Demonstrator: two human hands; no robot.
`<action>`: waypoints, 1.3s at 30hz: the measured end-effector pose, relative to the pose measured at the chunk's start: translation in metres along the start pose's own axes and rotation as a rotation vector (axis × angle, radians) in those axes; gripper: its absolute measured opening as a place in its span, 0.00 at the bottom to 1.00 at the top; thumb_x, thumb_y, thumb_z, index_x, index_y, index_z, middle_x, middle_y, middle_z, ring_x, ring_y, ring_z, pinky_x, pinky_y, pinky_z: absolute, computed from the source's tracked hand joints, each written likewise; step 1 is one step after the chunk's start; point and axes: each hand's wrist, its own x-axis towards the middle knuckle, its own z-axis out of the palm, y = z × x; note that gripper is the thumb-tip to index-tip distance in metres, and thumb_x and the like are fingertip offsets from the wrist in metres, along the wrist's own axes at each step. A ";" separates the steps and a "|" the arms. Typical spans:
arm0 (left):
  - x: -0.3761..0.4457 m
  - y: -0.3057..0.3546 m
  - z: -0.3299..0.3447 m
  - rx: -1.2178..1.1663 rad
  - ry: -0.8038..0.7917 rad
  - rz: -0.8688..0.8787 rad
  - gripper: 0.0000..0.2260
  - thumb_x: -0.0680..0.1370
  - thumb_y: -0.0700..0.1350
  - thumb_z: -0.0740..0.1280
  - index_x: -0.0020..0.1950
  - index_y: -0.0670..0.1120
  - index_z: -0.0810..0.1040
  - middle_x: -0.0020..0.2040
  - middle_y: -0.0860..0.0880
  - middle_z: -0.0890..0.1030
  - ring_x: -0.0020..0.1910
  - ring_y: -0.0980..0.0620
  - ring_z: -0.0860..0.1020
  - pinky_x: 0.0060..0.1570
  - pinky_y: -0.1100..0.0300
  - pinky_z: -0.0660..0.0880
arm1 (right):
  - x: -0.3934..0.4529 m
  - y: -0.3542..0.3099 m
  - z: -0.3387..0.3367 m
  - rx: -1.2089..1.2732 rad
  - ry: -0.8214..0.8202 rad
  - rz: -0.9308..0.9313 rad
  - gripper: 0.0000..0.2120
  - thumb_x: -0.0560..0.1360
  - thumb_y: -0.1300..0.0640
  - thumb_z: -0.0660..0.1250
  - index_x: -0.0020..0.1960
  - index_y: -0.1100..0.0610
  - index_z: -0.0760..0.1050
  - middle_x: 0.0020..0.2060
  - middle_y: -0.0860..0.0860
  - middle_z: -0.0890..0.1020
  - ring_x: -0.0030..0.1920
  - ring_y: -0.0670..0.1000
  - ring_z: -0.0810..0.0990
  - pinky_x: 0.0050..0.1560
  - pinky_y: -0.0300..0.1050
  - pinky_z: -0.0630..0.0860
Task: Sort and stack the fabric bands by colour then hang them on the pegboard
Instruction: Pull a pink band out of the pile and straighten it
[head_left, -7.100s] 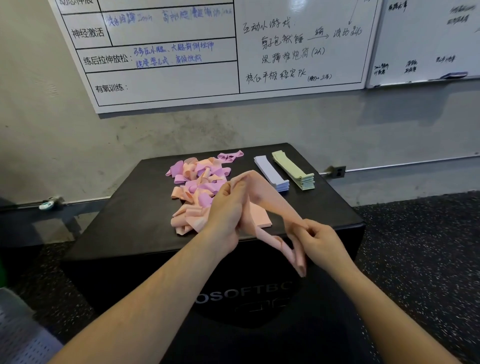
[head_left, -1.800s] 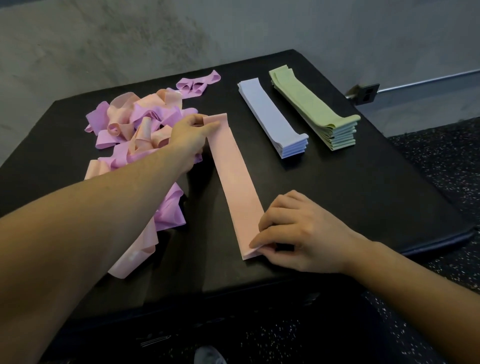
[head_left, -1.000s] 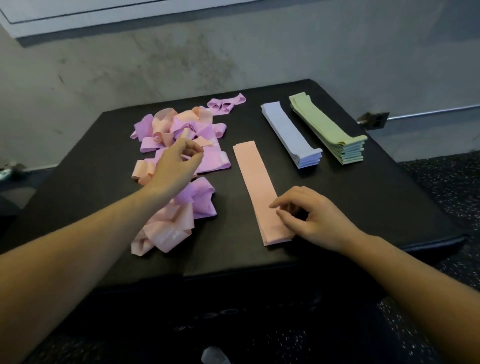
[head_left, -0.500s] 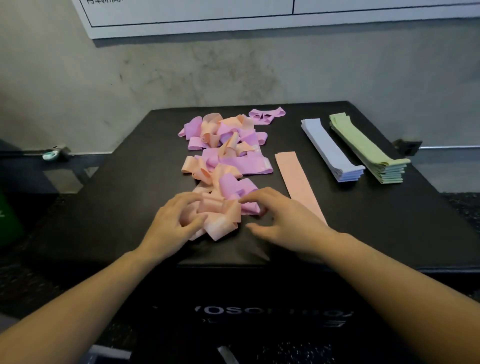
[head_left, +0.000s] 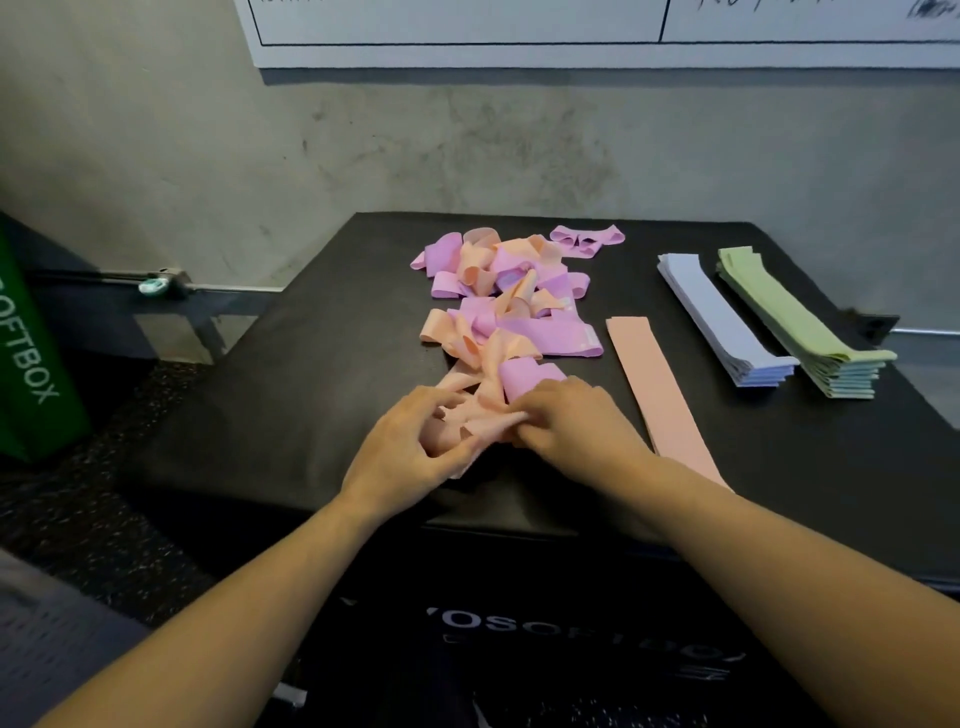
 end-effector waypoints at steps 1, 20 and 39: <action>-0.001 0.002 -0.001 -0.022 0.008 0.007 0.17 0.70 0.61 0.69 0.57 0.72 0.71 0.54 0.69 0.75 0.54 0.62 0.76 0.51 0.72 0.69 | -0.002 0.001 -0.003 0.144 0.038 0.048 0.12 0.76 0.50 0.64 0.56 0.44 0.83 0.51 0.46 0.84 0.53 0.52 0.79 0.53 0.51 0.75; 0.003 0.117 0.009 -0.543 -0.152 -0.050 0.29 0.69 0.58 0.76 0.67 0.62 0.70 0.63 0.55 0.77 0.58 0.58 0.79 0.55 0.62 0.77 | -0.074 -0.015 -0.090 0.865 0.146 0.196 0.07 0.77 0.56 0.70 0.52 0.53 0.85 0.45 0.49 0.86 0.43 0.42 0.80 0.48 0.41 0.76; -0.037 0.246 -0.004 -0.936 -0.041 -0.247 0.13 0.79 0.54 0.69 0.54 0.45 0.80 0.29 0.52 0.68 0.26 0.54 0.61 0.28 0.62 0.55 | -0.185 -0.022 -0.142 1.160 0.149 0.188 0.15 0.71 0.46 0.76 0.55 0.50 0.82 0.50 0.49 0.85 0.50 0.49 0.81 0.51 0.46 0.73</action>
